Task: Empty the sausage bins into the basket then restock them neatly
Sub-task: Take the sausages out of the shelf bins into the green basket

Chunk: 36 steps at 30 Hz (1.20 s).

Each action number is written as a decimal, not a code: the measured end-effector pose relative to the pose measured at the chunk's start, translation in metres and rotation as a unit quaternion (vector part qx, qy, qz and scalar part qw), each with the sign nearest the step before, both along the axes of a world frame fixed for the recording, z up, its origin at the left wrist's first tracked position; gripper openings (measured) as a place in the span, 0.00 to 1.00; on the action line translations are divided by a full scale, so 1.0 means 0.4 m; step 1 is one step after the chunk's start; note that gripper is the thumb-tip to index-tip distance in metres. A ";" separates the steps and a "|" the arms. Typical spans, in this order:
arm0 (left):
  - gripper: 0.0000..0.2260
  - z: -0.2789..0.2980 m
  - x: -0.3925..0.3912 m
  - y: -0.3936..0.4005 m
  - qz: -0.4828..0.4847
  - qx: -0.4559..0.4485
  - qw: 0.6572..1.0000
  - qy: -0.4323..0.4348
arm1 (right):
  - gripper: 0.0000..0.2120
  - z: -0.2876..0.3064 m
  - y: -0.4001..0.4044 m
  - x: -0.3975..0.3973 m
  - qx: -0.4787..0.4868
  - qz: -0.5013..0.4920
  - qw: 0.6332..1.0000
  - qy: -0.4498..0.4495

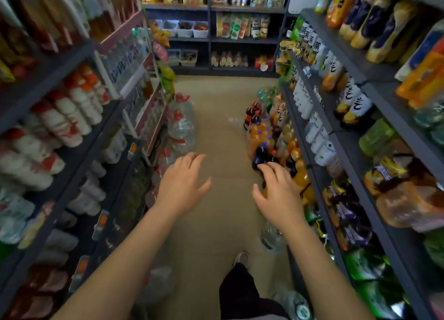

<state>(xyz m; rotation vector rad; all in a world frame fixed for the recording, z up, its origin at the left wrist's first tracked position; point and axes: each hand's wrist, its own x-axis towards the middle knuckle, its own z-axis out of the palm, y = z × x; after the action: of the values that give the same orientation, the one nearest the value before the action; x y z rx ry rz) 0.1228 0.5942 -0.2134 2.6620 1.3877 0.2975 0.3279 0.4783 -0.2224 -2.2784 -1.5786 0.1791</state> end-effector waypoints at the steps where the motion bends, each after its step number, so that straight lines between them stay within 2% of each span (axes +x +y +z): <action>1: 0.27 -0.001 0.039 0.063 0.001 0.004 1.000 0.005 | 0.26 -0.005 0.062 0.042 -0.009 -0.001 1.000 0.004; 8: 0.27 0.038 0.283 0.479 0.040 -0.001 0.999 0.006 | 0.27 0.048 0.544 0.311 -0.024 0.045 0.999 -0.014; 13: 0.27 0.018 0.367 0.774 0.096 -0.015 0.995 -0.028 | 0.26 0.055 0.893 0.387 -0.023 0.094 0.995 -0.023; 19: 0.28 -0.065 0.456 1.219 0.150 -0.029 0.987 -0.048 | 0.27 -0.003 1.367 0.474 -0.053 0.131 0.987 -0.080; 23: 0.29 -0.063 0.539 1.538 0.125 -0.065 0.989 -0.040 | 0.27 0.020 1.665 0.560 -0.063 0.110 0.988 -0.084; 27: 0.31 -0.027 0.664 1.829 0.091 -0.060 0.993 -0.035 | 0.26 0.046 1.907 0.683 -0.049 0.072 0.994 -0.066; 32: 0.32 -0.040 0.850 2.153 0.031 -0.054 0.998 -0.004 | 0.26 0.010 2.193 0.869 -0.046 0.014 0.999 -0.021; 36: 0.29 -0.079 1.006 2.448 0.033 -0.051 0.998 0.014 | 0.27 -0.030 2.475 1.032 -0.037 0.013 0.999 0.000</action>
<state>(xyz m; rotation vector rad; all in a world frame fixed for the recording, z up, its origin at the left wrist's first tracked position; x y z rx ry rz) 0.5251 1.5733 -0.2450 2.5519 1.4598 0.1913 0.7409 1.4684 -0.2344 -2.3141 -1.6266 0.2478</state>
